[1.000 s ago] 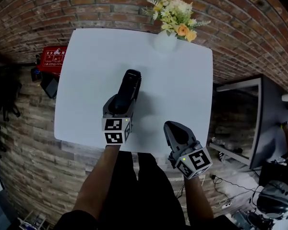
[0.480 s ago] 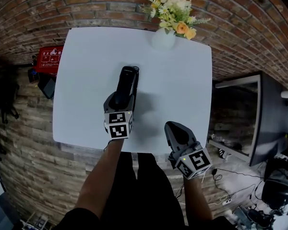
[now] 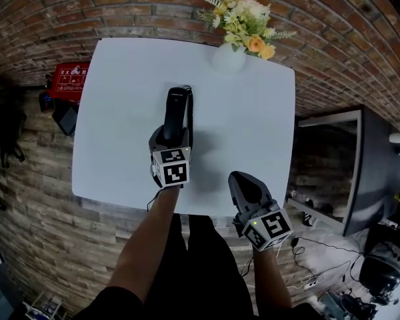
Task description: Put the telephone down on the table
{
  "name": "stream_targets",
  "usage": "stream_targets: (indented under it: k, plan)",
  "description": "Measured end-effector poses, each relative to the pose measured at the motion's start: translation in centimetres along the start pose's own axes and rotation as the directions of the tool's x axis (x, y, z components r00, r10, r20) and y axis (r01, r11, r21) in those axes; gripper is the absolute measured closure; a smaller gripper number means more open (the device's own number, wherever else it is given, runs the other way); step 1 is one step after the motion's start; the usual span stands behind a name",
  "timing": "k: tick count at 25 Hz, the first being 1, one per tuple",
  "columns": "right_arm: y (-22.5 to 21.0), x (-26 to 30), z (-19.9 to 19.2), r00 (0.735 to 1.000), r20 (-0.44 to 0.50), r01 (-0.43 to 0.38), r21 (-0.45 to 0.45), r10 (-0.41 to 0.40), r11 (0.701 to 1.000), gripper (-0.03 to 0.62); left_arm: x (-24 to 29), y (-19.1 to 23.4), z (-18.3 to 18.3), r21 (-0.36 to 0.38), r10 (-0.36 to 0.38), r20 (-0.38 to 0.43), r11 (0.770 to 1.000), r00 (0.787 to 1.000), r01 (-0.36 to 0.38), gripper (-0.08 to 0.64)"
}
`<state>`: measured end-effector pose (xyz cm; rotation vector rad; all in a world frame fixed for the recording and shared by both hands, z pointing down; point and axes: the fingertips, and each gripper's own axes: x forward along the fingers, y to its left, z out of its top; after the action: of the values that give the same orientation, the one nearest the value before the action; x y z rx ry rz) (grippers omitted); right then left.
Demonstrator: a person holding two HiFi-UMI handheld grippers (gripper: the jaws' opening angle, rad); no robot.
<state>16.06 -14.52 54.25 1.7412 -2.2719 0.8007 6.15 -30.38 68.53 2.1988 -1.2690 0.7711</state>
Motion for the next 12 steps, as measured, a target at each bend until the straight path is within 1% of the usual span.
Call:
stream_targets:
  k: [2,5,9,12]
  plan:
    - [-0.13,0.00,0.06,1.000,0.000,0.000,-0.001,0.000,1.000,0.569,0.21,-0.02,0.01,0.031,0.007,-0.015,0.999,1.000,-0.006,0.279]
    - [-0.29,-0.04,0.07,1.000,-0.001,-0.003,-0.005,0.003,1.000,0.569,0.68,0.16,-0.36,0.066,0.019,-0.062,0.998,0.998,-0.015,0.279]
    - [-0.48,-0.25,0.18,1.000,0.004,-0.003,-0.002,0.003,1.000,0.569,0.98,0.29,-0.47,0.076,0.038,-0.075,0.997,0.996,-0.032,0.278]
    - [-0.81,-0.64,-0.07,1.000,-0.005,-0.004,-0.003,0.004,1.000,0.569,1.05,0.20,-0.51,0.078,0.035,-0.078,0.997,0.996,-0.029,0.275]
